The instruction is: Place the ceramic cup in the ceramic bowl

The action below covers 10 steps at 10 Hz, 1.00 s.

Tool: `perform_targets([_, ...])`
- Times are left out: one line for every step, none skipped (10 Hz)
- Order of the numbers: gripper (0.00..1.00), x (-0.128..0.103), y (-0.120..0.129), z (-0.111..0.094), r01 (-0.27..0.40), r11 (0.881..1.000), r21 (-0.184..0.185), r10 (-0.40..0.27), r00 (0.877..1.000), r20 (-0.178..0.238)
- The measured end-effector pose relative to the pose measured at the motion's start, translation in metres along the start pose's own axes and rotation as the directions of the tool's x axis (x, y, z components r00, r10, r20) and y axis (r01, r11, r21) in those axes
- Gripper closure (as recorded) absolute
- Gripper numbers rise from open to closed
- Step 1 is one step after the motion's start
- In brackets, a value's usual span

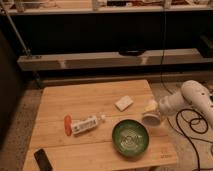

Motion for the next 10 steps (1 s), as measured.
perform_targets([1.00,-0.006,-0.003,0.002,0.016,1.000,-0.006,-0.016,1.000,0.006])
perform_targets([1.00,-0.012,-0.007,0.003,0.038,0.999,-0.020,-0.038,0.999,-0.001])
perform_targets([1.00,-0.018,-0.010,0.005,0.058,0.998,-0.034,-0.058,0.998,-0.006])
perform_targets([1.00,-0.025,-0.014,0.008,0.080,0.996,-0.047,-0.080,0.997,-0.007])
perform_targets([1.00,-0.033,-0.019,0.014,0.109,0.992,-0.066,-0.109,0.994,0.000])
perform_targets([1.00,-0.039,-0.022,0.018,0.126,0.989,-0.078,-0.126,0.992,0.008])
perform_targets([1.00,-0.046,-0.024,0.025,0.145,0.985,-0.092,-0.144,0.989,0.025])
perform_targets([1.00,-0.051,-0.026,0.030,0.159,0.982,-0.102,-0.155,0.987,0.047])
perform_targets([1.00,-0.054,-0.029,0.035,0.174,0.979,-0.108,-0.167,0.984,0.068])
perform_targets([1.00,-0.058,-0.030,0.038,0.189,0.975,-0.115,-0.180,0.980,0.089])
